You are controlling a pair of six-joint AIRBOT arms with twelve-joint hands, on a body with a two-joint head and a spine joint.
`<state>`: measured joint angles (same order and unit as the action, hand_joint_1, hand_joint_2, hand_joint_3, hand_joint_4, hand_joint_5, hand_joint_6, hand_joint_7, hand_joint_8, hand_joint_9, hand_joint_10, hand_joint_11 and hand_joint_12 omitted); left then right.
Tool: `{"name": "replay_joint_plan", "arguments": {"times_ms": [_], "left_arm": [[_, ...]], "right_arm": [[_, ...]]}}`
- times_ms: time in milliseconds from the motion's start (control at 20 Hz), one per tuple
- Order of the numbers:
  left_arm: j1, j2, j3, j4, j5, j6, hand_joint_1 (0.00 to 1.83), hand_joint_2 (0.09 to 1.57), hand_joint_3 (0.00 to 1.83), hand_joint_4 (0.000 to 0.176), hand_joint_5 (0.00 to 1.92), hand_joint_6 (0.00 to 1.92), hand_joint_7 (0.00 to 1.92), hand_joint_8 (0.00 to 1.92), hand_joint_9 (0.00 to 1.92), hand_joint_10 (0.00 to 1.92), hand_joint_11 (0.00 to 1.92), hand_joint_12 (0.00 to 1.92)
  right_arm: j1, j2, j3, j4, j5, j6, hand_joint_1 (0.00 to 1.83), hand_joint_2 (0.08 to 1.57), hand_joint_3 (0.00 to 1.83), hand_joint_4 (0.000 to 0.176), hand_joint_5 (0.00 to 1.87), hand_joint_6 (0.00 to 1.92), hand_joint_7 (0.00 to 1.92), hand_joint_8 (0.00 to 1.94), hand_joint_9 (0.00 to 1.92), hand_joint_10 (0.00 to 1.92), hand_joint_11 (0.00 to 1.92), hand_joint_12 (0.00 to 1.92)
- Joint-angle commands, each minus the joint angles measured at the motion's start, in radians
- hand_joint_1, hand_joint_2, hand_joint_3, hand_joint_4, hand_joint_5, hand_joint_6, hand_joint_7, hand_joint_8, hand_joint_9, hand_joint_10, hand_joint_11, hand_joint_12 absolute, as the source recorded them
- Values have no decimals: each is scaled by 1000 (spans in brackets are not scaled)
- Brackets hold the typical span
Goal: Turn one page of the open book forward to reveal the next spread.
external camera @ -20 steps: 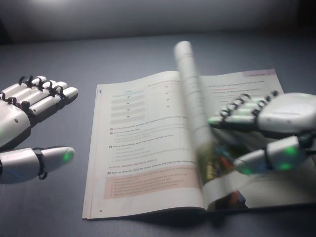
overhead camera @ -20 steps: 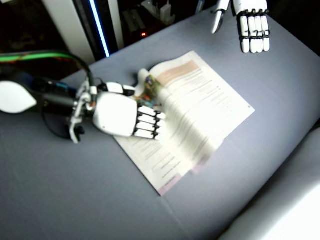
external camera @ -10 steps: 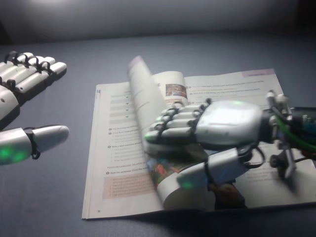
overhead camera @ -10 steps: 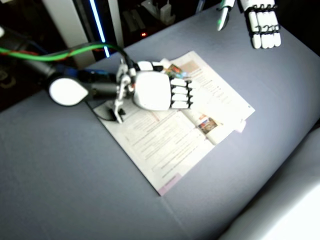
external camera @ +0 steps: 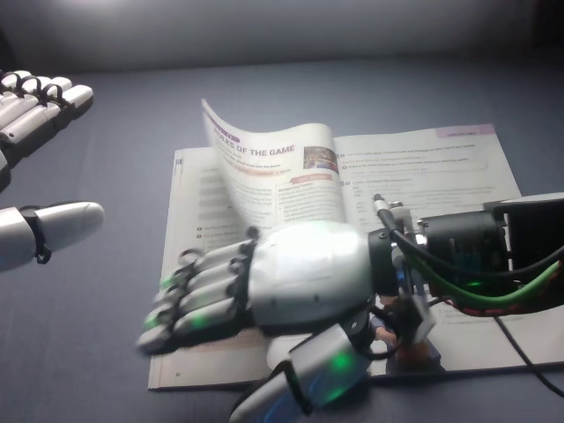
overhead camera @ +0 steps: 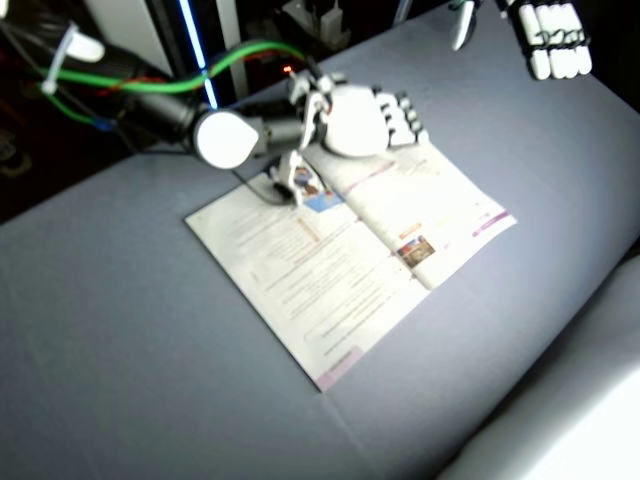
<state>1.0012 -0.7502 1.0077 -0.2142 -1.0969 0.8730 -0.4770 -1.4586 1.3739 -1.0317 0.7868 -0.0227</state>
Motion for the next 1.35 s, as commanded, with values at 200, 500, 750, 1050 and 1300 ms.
{"name": "replay_joint_plan", "arguments": {"times_ms": [200,500,750,1050,1300], "left_arm": [[-7,7,2,-8,-126,-5,0,1185,0,0,4,1,0,0,0,0,0,0],[3,3,-5,-8,-131,-11,0,1197,0,0,22,6,0,0,0,0,0,0],[50,10,-22,-39,-165,-12,0,1204,0,0,21,3,0,0,0,0,0,0],[58,4,-29,-40,-169,-12,0,1219,5,0,41,12,1,1,0,0,0,0],[20,-35,-7,-3,-100,-12,0,1234,8,0,49,10,37,10,8,2,0,0]], "right_arm": [[50,65,-65,84,268,10,0,1233,5,0,165,0,179,0,168,0,109,32],[54,161,-95,181,286,-27,0,1262,17,0,112,18,121,16,91,14,45,12],[-86,266,-77,379,237,-85,0,1301,11,0,183,11,212,13,154,5,77,29],[-250,373,-73,664,196,-198,0,1277,0,0,100,0,81,0,31,0,47,17],[-274,398,-56,739,177,-216,0,1238,0,0,89,3,103,0,63,0,92,35]]}}
